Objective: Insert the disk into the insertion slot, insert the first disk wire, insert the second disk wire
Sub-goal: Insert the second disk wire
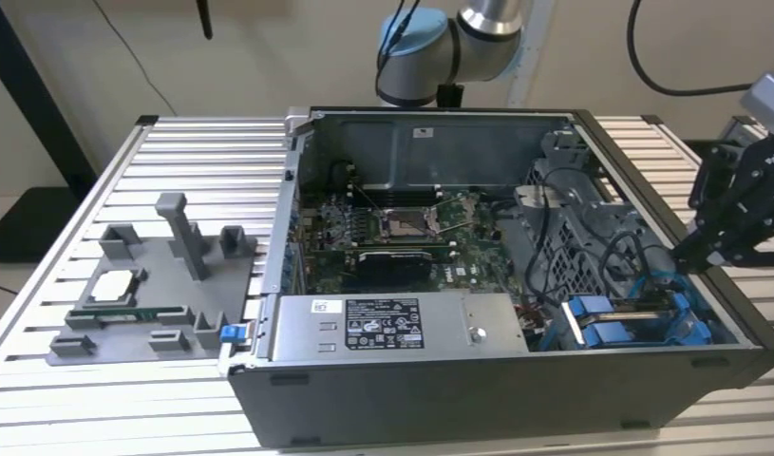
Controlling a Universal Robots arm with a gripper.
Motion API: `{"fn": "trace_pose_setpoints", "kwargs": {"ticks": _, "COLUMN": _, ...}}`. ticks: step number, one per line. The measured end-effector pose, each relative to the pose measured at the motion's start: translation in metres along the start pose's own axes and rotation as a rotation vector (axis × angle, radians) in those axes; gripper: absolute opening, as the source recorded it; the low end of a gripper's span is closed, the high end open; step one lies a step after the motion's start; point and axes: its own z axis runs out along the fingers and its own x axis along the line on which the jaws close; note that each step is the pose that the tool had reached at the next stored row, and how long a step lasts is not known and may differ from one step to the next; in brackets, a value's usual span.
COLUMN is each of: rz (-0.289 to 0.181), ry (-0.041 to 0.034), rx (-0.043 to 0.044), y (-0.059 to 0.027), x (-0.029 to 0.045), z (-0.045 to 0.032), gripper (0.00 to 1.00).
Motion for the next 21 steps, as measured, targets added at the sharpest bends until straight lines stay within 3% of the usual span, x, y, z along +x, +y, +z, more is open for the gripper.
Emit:
{"fn": "trace_pose_setpoints", "kwargs": {"ticks": 3, "rz": -0.002, "ry": -0.0093, "rx": -0.0003, "y": -0.0002, "x": 0.0001, "z": 0.0009, "gripper": 1.0}}
{"fn": "trace_pose_setpoints", "kwargs": {"ticks": 11, "rz": -0.002, "ry": -0.0096, "rx": 0.0001, "y": 0.0002, "x": 0.0016, "z": 0.0015, "gripper": 1.0}}
{"fn": "trace_pose_setpoints", "kwargs": {"ticks": 12, "rz": -0.002, "ry": -0.0097, "rx": 0.0002, "y": 0.0004, "x": 0.0016, "z": 0.0016, "gripper": 0.0}}
{"fn": "trace_pose_setpoints", "kwargs": {"ticks": 21, "rz": -0.002, "ry": -0.0105, "rx": -0.0007, "y": 0.0022, "x": 0.0027, "z": 0.0006, "gripper": 0.0}}
